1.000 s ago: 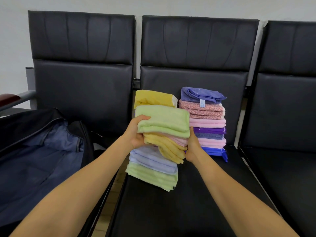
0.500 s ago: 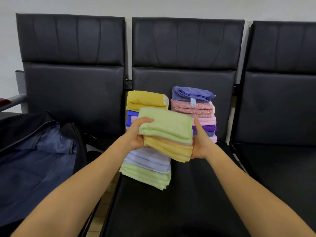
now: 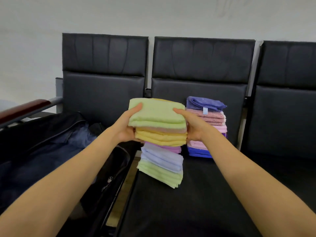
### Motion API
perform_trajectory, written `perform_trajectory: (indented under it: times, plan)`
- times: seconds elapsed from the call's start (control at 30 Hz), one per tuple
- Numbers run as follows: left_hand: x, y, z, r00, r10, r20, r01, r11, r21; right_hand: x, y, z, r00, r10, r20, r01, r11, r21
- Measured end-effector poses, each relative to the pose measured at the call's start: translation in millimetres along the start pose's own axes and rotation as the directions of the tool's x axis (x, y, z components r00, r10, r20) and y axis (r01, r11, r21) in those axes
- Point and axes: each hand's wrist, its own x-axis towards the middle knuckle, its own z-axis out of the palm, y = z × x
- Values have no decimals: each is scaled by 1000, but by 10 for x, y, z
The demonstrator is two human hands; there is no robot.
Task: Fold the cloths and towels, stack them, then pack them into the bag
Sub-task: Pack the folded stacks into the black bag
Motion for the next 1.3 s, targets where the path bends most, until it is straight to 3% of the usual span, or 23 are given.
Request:
perform_trajectory:
  times: [0.3,0.63,0.87,1.1,1.23,1.3]
  plan:
    - [-629,337,-1444,954,16,-298,-21,1000,-15,562,116,1723,983,109,146,-96,991,-97]
    - [-594,-23,-2933,840,-94,-534,17,989,-146,1320,836,3296,970,218,109,-211,975,-73]
    - [-254,-195,-3330,801,-133,-583,72,989,-126,1676,1340,3576,956,273,107,-277,961,18]
    - [140,-125,-3607,796,36,-604,-159,976,-151,2209,1495,3861,971,219,90,-231,962,146]
    - [239,-205,-3714,781,-8,-625,-185,952,-243,2306,1512,3934,968,245,45,-249,959,133]
    - [259,-218,-3764,713,-83,-696,-114,966,-232,2323,1498,3922,964,264,39,-267,958,105]
